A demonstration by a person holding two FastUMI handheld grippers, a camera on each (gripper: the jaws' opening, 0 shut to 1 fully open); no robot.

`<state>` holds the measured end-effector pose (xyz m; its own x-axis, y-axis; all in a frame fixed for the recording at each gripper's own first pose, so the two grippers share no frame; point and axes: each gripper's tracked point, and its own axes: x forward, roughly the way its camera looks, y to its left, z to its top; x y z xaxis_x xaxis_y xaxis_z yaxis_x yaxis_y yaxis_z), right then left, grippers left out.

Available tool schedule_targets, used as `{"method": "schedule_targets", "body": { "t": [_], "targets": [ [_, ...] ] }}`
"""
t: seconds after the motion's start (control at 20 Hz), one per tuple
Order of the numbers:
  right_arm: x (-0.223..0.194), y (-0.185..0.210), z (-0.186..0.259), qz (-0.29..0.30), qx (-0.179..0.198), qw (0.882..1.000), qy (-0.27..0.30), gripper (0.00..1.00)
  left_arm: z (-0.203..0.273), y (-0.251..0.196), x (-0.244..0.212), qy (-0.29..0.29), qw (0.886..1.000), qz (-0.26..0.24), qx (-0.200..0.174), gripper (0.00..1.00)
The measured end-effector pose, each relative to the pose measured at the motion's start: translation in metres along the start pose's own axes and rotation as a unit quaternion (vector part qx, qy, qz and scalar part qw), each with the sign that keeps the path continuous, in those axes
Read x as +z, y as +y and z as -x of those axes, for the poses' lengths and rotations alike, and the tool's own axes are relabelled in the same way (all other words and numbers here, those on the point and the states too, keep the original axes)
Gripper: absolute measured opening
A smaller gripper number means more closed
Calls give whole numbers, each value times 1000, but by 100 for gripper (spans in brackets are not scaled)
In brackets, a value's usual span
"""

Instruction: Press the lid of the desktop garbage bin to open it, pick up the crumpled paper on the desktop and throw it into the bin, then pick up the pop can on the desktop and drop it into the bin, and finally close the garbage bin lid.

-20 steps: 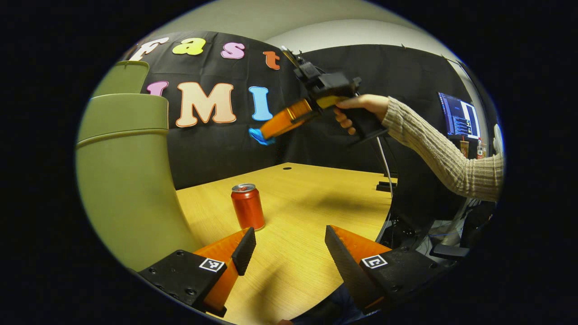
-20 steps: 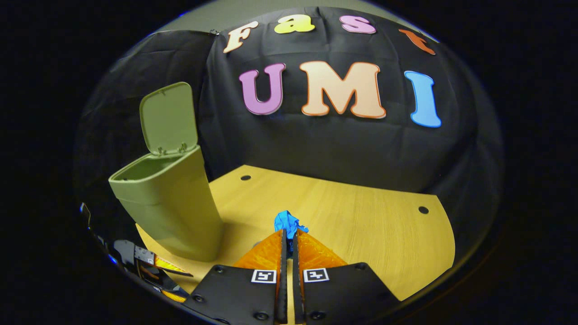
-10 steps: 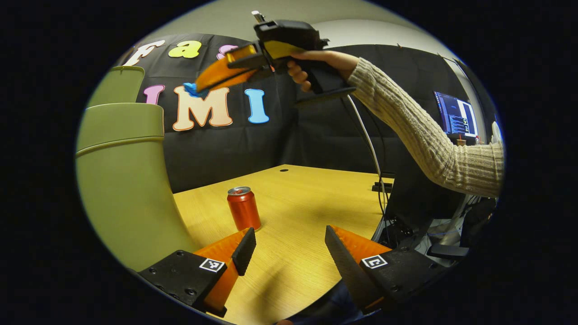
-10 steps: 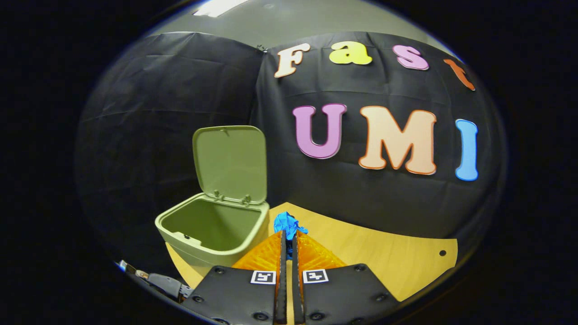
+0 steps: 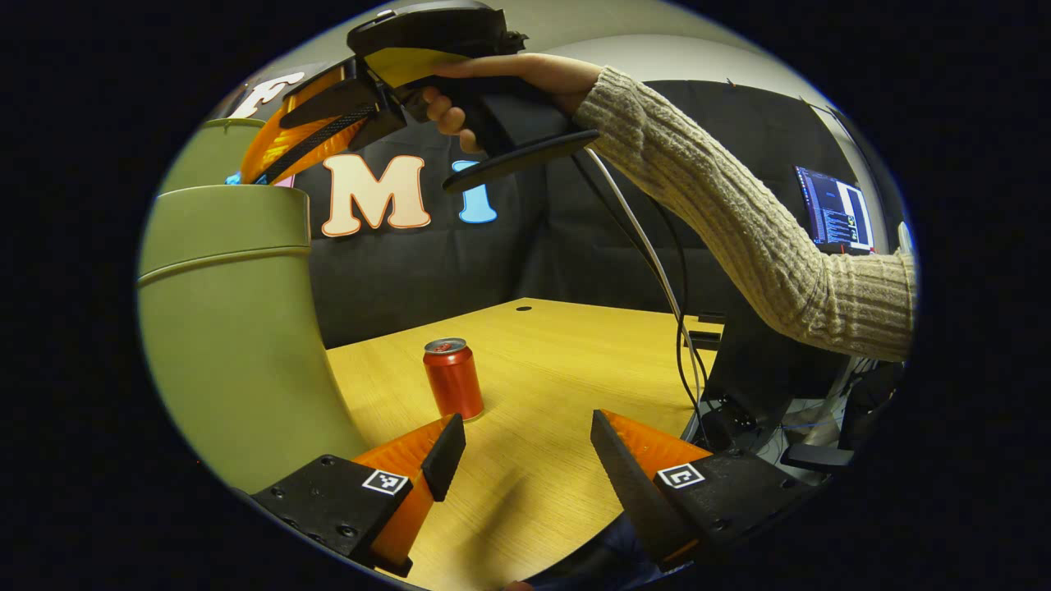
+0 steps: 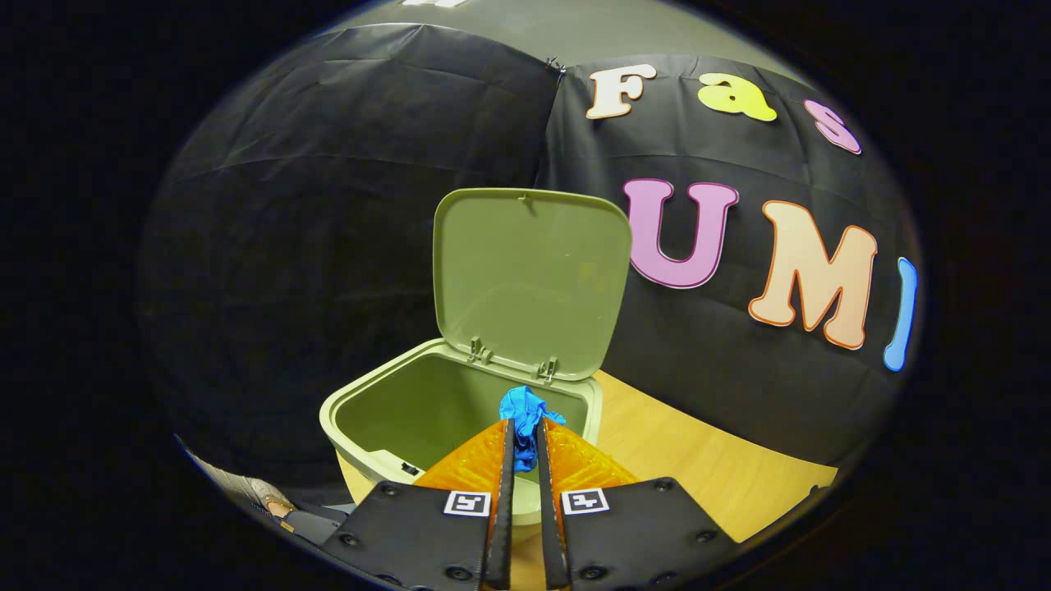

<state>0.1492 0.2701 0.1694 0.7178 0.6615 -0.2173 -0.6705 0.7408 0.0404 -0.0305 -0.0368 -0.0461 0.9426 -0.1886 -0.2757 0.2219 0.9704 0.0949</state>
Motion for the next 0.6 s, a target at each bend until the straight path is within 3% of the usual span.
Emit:
{"method": "schedule_targets", "body": {
  "t": [0.1,0.35,0.45,0.5,0.55,0.6],
  "targets": [
    [-3,2,-4,4,3,1000,4,20,-1,3,1,-1,1000,1,4,94],
    [-1,-6,6,4,-10,1000,-7,75,0,2,0,0,1000,6,2,94],
    [3,-16,13,3,-22,1000,-18,93,-1,4,-1,0,1000,11,4,94],
    [4,-22,21,2,-29,999,-26,90,-1,5,-1,0,1000,12,5,94],
    [5,-31,32,0,-40,999,-33,100,-1,6,0,0,1000,12,6,94],
    [6,-43,42,-1,-52,998,-40,100,-2,6,0,-2,1000,11,7,94]
  ]
}}
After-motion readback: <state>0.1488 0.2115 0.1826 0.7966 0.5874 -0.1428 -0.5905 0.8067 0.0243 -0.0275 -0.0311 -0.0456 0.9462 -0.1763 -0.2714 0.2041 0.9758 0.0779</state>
